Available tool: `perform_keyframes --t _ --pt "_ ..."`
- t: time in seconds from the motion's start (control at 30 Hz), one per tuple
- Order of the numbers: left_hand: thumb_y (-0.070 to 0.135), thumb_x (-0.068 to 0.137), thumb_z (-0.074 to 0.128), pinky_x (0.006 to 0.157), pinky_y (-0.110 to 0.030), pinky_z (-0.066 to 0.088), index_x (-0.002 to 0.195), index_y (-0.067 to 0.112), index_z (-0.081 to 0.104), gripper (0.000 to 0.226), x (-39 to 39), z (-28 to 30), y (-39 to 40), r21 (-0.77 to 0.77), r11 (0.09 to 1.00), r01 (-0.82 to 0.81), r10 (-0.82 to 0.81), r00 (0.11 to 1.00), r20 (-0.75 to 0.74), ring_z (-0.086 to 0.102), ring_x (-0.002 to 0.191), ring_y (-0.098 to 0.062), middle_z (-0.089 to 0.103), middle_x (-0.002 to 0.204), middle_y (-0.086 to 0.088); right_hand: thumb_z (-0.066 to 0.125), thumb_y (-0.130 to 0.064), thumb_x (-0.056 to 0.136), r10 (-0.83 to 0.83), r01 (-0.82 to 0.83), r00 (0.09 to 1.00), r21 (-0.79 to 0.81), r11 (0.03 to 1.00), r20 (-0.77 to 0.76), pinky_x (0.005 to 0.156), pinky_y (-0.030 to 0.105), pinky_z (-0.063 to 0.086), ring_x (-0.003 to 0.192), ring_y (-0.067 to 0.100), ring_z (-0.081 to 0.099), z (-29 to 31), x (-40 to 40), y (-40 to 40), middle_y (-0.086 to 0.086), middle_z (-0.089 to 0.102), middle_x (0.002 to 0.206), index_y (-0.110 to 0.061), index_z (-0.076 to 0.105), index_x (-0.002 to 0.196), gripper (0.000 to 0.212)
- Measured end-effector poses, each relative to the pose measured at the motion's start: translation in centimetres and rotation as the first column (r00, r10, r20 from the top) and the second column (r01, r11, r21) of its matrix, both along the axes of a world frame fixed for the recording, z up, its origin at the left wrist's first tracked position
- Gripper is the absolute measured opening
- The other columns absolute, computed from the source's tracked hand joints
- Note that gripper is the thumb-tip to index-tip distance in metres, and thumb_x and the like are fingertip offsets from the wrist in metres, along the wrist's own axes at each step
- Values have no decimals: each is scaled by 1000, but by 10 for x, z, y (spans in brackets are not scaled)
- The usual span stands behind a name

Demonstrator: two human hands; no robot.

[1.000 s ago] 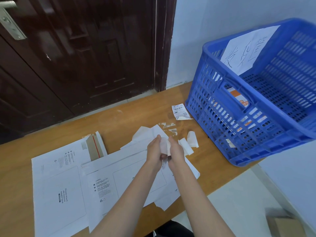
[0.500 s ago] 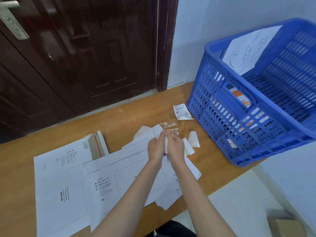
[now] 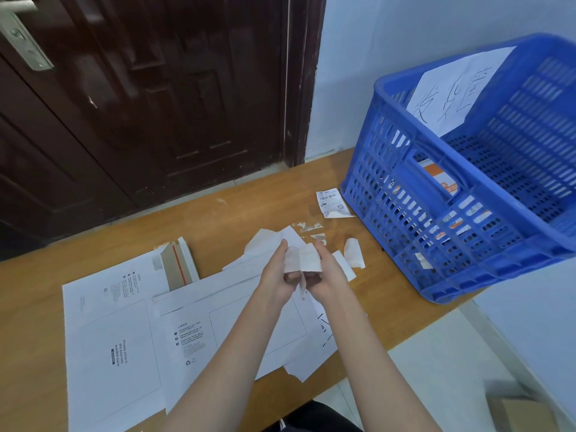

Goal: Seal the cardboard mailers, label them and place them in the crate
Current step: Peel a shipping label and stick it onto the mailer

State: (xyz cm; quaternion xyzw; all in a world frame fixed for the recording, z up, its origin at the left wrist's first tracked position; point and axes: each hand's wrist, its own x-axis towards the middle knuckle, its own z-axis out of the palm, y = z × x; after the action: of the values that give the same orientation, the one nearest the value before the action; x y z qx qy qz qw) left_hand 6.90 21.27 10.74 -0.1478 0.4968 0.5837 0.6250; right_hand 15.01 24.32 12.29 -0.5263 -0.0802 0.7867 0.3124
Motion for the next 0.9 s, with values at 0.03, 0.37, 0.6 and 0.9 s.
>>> perform_keyframes --t 0.03,0.37,0.6,0.9 --pt "28 96 56 30 -16 24 79 11 51 25 0 2 -1 5 1000 -20 20 1000 20 34 29 -8 48 55 -1 54 -30 97 -10 10 1000 -28 1000 -30 56 26 49 54 16 62 -2 1 0 4 65 59 -7 60 85 26" --pt "44 93 55 45 -20 38 97 12 59 33 -8 -7 0 -143 978 155 -191 938 -290 51 58 -18 60 84 -7 56 -68 77 212 -213 976 -14 977 -47 57 26 40 68 23 57 -5 12 5 9 63 87 -6 65 101 67" --pt "46 93 54 57 -26 47 107 13 62 37 -7 -2 2 -193 955 224 -285 871 -400 60 76 -19 65 94 -7 80 -28 75 70 -67 995 -40 997 70 71 32 56 91 26 68 -12 -3 -6 11 70 105 -12 65 109 40" --pt "29 98 54 55 -27 49 88 6 56 25 -10 7 -8 -26 1000 -11 10 1000 -29 59 59 -17 60 78 -8 64 -22 90 -85 74 995 -201 977 -46 38 18 41 36 13 45 -10 -2 -6 3 53 49 -11 55 78 19"
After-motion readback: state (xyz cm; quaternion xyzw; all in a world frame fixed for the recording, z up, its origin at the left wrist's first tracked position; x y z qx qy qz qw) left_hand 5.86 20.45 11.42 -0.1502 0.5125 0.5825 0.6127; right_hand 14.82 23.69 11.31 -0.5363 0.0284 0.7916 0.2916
